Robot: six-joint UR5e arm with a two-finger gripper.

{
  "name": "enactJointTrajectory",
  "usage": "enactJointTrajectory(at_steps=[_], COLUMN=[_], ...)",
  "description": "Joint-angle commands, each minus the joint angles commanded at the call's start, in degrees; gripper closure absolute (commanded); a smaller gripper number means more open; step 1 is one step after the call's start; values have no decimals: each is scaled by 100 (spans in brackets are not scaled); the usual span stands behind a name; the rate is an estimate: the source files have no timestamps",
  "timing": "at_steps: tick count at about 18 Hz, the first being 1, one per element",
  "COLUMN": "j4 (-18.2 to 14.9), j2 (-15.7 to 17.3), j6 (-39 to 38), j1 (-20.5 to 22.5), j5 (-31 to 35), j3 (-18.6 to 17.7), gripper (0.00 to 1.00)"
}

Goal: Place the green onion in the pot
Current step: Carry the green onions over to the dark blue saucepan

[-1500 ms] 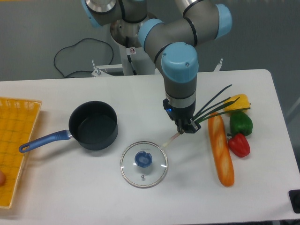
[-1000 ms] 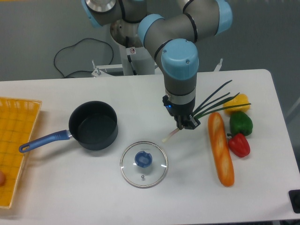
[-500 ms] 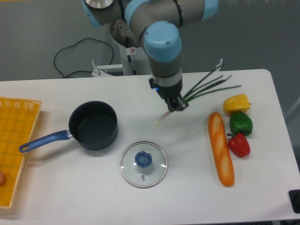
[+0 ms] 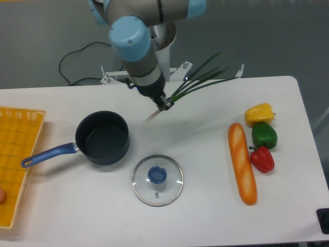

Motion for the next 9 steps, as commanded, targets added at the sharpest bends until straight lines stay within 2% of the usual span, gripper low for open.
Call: enactJointTrajectory(at_steps=[6, 9], j4=[-44, -70], j2=[-9, -184], j6=[-834, -1169], j1=[-642, -879], j5=[554, 633], j3=[-272, -273], gripper=[84, 84])
